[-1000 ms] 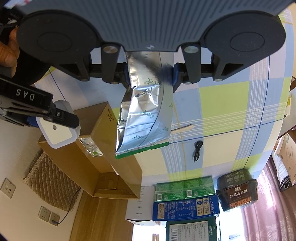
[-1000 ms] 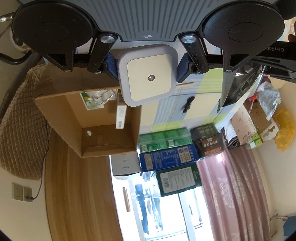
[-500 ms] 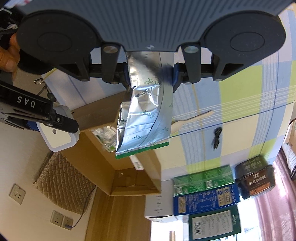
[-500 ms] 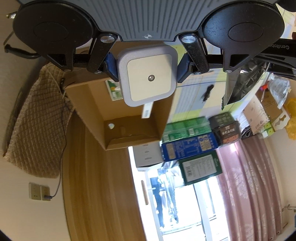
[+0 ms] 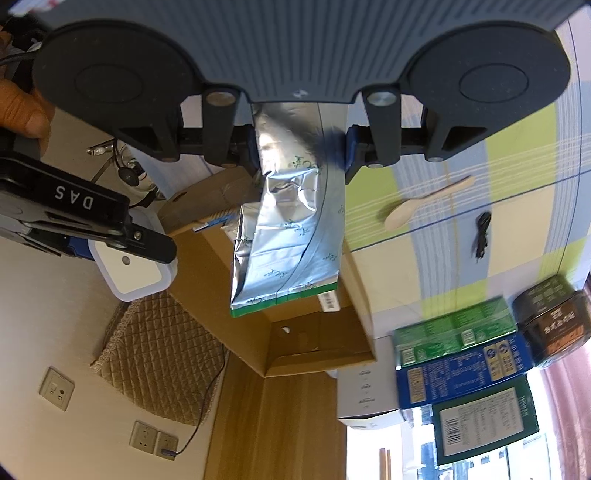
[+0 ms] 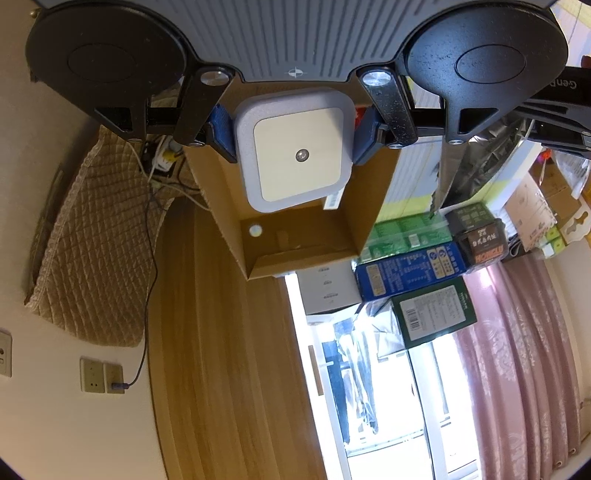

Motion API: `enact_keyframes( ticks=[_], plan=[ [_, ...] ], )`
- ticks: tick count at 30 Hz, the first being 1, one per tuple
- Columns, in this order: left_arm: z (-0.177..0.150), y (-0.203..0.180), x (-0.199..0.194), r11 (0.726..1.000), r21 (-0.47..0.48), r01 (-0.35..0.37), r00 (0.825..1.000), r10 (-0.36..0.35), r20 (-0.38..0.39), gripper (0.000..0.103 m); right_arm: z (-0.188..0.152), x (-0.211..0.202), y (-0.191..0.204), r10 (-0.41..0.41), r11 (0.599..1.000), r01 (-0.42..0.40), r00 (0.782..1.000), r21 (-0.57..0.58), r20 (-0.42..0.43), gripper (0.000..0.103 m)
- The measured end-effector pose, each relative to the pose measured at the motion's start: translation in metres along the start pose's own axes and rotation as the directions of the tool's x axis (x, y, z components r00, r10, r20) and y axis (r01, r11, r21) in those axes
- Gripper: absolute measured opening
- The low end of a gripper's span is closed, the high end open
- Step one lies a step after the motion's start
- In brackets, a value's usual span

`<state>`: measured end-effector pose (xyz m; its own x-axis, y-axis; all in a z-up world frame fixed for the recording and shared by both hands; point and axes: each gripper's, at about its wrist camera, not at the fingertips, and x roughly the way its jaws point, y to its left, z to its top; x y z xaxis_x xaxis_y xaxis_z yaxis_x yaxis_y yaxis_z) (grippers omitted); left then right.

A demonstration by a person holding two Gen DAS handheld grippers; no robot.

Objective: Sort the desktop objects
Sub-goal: 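Lower the foil bag with the left tool while the right tool lowers the night light into the box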

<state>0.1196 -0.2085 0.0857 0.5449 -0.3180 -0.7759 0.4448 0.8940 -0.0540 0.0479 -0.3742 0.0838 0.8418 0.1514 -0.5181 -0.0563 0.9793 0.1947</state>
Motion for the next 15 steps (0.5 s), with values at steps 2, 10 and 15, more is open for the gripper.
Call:
enact_keyframes(
  ticks=[2,10,15],
  plan=[
    [0.005,-0.004,0.004,1.0,0.009,0.004,1.0,-0.004,0.0,0.036,0.004,0.002,-0.004,-0.003,1.0,0.003,1.0,0.001,0.002,0.062],
    [0.023,-0.019,0.019,0.999,0.03,0.024,1.0,-0.024,0.005,0.036,0.016,0.016,-0.017,-0.019,1.0,0.019,1.0,-0.004,0.001,0.062],
    [0.033,-0.025,0.029,0.999,0.042,0.035,0.999,-0.035,0.008,0.036,0.022,0.025,-0.025,-0.027,1.0,0.027,1.0,-0.008,-0.002,0.062]
  ],
)
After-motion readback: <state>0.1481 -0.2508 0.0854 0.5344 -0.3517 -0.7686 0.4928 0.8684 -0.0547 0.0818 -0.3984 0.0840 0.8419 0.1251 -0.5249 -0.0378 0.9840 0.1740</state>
